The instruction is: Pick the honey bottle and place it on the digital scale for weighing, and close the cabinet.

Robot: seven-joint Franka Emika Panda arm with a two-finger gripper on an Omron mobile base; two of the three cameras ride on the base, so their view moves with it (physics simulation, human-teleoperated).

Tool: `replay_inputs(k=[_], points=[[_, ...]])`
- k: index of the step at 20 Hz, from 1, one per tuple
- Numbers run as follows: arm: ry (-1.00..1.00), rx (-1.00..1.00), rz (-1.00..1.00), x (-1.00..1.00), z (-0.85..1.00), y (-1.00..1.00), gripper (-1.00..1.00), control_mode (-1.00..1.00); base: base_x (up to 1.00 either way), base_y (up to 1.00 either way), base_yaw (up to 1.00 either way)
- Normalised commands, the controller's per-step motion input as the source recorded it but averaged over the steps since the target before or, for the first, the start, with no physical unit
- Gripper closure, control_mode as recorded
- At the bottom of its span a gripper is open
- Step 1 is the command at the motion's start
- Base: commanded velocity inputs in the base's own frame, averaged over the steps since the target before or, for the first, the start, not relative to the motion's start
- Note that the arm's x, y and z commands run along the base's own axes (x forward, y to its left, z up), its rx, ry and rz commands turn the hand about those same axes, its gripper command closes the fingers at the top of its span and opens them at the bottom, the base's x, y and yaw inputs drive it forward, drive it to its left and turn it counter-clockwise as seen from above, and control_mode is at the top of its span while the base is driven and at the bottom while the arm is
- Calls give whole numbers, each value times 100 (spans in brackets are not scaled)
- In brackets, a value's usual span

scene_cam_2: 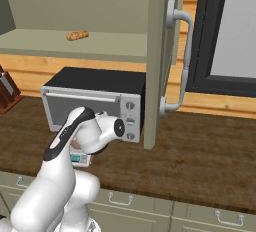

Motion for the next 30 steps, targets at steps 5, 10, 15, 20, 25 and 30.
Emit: replay_inputs(k=[5,10,15,20,25,30], points=[[-10,4,-5,0,-58,19,100,-100,0,0,0],[-4,0,-8,0,-51,38,100,-100,0,0,0],[-1,0,-6,-8,-32,39,100,-100,0,0,0],[0,0,0,-17,-19,11,100,-100,0,0,0],[-5,0,0,0,-25,15,100,-100,0,0,0],[-5,0,-9,7,-25,30,100,-100,0,0,0]])
